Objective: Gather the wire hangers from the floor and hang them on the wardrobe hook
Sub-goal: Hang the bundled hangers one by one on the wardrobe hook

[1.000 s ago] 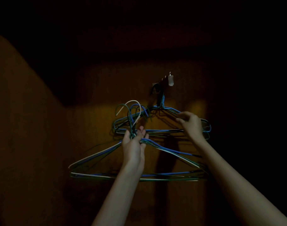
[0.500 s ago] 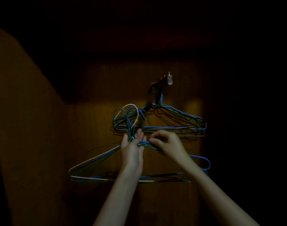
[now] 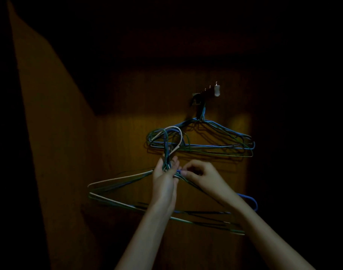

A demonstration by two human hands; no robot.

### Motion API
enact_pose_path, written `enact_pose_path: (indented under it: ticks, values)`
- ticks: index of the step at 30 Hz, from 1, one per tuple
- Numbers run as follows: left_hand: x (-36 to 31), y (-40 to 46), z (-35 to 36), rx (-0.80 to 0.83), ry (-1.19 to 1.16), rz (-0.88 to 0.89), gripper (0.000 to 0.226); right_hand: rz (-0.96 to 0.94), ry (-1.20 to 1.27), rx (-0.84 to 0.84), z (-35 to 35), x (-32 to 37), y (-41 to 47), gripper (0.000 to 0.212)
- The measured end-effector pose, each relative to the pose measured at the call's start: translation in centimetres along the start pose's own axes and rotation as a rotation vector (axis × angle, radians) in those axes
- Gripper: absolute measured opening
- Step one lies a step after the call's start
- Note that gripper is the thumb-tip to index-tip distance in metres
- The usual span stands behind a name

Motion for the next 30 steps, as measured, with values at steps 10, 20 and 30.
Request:
enact_pose_path:
  ticks: [10,20,30]
  values:
    - [-0.4,-2.4,-0.7,-0.032,-0.072,0.019,0.05,0.094,0.079,-0.165,-2.0,0.5,-1.9,0.024]
    - [0.6,-5.5,0.4,0.029,-0.092,-0.062,0.044,0.141,0.124,-0.123,-2.9,1.1,-3.8,0.01]
    - [0.4,-8.3,0.4,0.027,-0.048,-0.085,0.042,0.338,0.272,-0.185,-3.3,0.5,-5.4,0.013]
Point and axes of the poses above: each hand's wrist, its own y-axis towards the middle knuckle, its own z-axis out of the palm, x = y × z, the point moved 6 cm from there along y, towards the middle knuckle, and after that the axes turned 7 degrees about -y, right-handed, at the moved point
